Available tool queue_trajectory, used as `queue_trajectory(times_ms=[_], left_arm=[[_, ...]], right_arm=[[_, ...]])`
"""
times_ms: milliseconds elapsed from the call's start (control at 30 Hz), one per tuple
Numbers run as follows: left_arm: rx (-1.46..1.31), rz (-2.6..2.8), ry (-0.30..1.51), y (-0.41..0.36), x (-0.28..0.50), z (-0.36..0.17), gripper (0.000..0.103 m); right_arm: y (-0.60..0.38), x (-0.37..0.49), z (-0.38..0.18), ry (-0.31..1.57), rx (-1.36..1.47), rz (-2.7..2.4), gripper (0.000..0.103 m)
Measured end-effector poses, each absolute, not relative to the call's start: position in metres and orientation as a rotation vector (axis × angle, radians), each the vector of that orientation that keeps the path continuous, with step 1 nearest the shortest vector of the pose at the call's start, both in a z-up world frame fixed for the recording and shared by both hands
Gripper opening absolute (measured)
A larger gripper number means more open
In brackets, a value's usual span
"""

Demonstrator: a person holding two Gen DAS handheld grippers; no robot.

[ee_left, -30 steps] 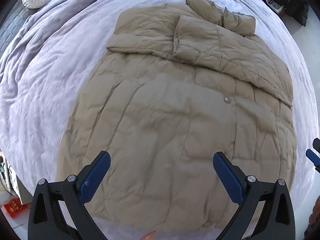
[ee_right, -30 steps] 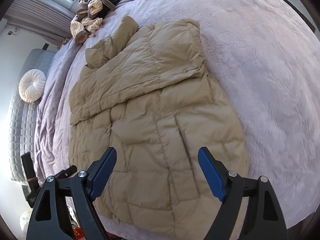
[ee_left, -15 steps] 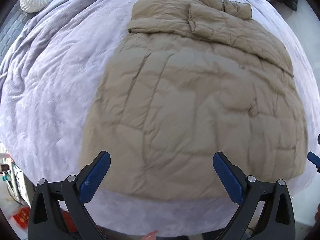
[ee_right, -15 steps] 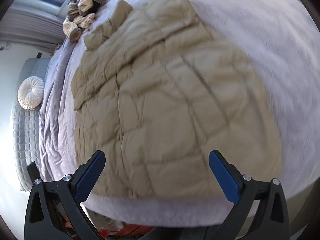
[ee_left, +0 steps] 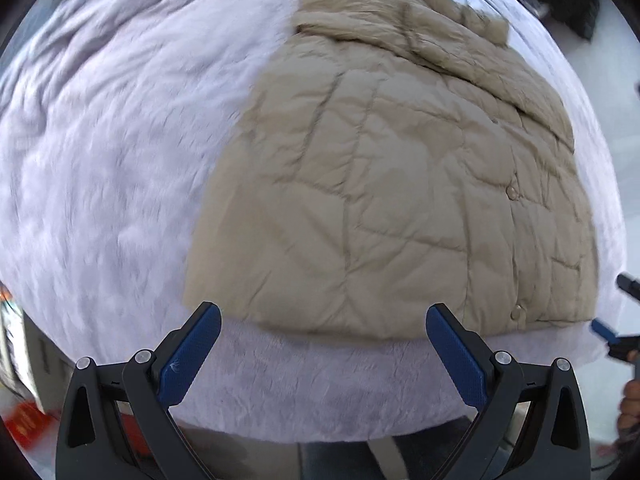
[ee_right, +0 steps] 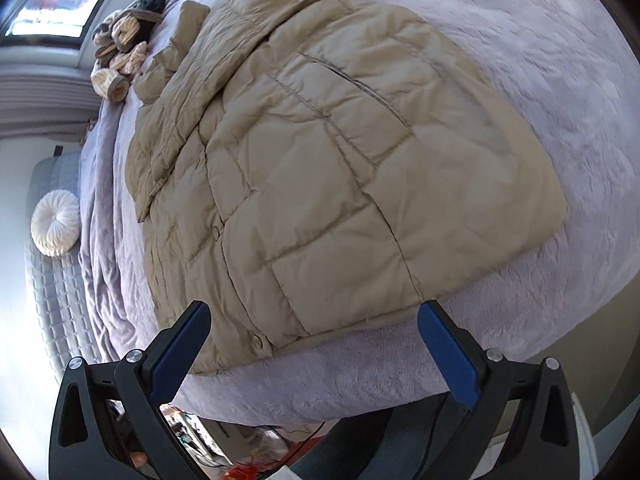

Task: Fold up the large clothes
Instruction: 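Move both open grippers to the coat's hem edge, then grasp the coat hem with both grippers and fold it toward the collar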

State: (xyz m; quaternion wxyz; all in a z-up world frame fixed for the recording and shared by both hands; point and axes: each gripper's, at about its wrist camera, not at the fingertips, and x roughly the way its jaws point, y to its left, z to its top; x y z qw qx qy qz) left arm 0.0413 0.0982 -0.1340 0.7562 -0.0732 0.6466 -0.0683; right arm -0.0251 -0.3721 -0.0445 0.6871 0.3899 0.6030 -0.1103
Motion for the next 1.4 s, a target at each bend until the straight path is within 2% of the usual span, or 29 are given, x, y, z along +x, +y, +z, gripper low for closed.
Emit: queue_trajectory(times_ms=[267,500,667,1000,1067,1133,1200,1233,1267,1300,1333,1367,1400], left_arm=[[-0.440,-0.128,1.487,0.149,0.023,-0.167,0.103],[-0.677,-0.192,1.520,0.141,0.025,-0.201,0.103],[-0.736,-0.255,1.528,0.124,0.044,-0.215,0.103],[-0.681,-0.295,1.547,0.099,0.073,-0.227,0.102],[-0.700,-0.302,1.522,0.103,0.073,-0.224,0.079],[-0.720,-0.319,1.515,0.107,0.075,-0.223,0.032],[-0.747,-0.342,1.504,0.113,0.076,-0.221,0.015],[-0.751,-0.352,1.496,0.115,0.076,-0.218,0.014],[-0.751,-0.368,1.482,0.118,0.076,-0.213,0.011],[-0.751,-0.391,1.465,0.119,0.077,-0.206,0.011],[-0.749,-0.411,1.449,0.118,0.078,-0.198,0.011],[-0.747,-0.424,1.437,0.120,0.078,-0.192,0.011],[-0.751,-0.443,1.417,0.121,0.079,-0.183,0.011]], right_arm=[[-0.386,-0.053,-0.060,1.330,1.024,-0.284,0.103],[-0.403,-0.076,-0.084,1.303,1.194,-0.307,0.103],[-0.418,-0.086,-0.098,1.247,1.285,-0.326,0.103],[-0.430,-0.065,-0.135,1.154,1.413,-0.307,0.103],[-0.430,-0.063,-0.135,1.110,1.437,-0.284,0.103],[-0.431,-0.063,-0.133,1.067,1.460,-0.265,0.103],[-0.432,-0.067,-0.133,1.035,1.494,-0.275,0.097],[-0.434,-0.070,-0.135,1.026,1.514,-0.279,0.085],[-0.436,-0.074,-0.138,1.026,1.538,-0.287,0.062],[-0.437,-0.076,-0.140,1.033,1.546,-0.299,0.049],[-0.437,-0.078,-0.142,1.043,1.550,-0.317,0.027],[-0.438,-0.079,-0.143,1.038,1.553,-0.319,0.016],[-0.438,-0.080,-0.141,1.029,1.550,-0.311,0.014]])
